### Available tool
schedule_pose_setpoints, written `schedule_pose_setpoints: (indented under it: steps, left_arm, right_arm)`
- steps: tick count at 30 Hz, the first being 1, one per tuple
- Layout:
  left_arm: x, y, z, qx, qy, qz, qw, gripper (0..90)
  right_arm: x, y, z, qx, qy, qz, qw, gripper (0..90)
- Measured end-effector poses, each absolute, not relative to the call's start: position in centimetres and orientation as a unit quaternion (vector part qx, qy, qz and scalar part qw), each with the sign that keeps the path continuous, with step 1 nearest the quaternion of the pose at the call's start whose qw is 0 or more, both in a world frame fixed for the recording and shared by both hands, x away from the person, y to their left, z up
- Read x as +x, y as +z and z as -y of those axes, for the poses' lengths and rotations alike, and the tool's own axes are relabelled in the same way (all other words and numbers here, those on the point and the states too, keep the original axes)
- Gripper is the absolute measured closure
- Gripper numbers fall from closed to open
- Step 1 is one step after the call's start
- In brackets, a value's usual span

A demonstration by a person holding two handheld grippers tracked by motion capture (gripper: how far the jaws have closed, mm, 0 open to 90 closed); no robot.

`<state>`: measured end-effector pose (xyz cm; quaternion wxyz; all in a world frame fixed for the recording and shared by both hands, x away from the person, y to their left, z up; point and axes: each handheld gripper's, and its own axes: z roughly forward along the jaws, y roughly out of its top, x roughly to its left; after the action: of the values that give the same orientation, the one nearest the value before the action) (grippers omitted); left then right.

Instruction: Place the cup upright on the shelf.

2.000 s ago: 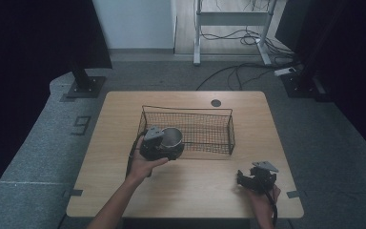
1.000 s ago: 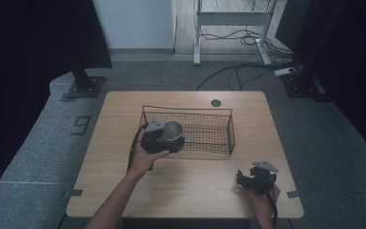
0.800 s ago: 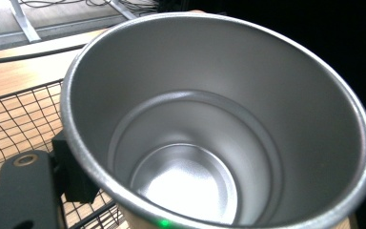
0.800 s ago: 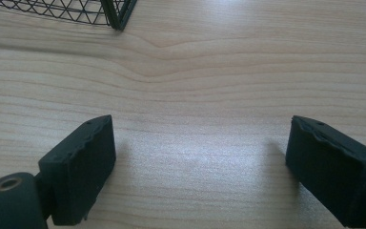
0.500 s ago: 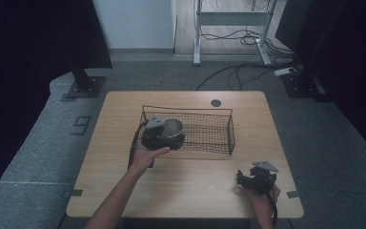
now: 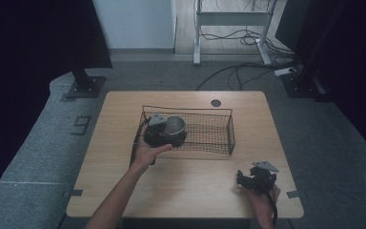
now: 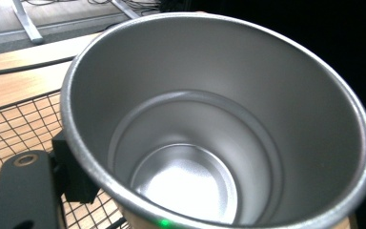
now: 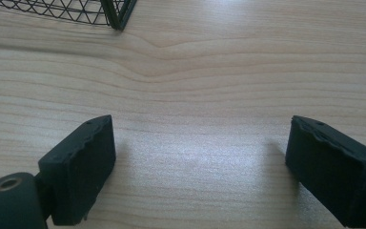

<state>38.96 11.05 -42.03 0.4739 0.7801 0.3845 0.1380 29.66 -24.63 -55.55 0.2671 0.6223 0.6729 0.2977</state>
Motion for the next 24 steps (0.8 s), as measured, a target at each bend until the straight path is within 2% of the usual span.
schedule_pose_setpoints:
  steps: [24]
  left_arm:
    - [40.7, -42.0, -10.2, 0.785, 0.142, -0.391, 0.460, 18.1]
  right_arm:
    - [29.7, -55.6, 24.7, 0.621, 0.297, -0.674, 0.267, 9.5]
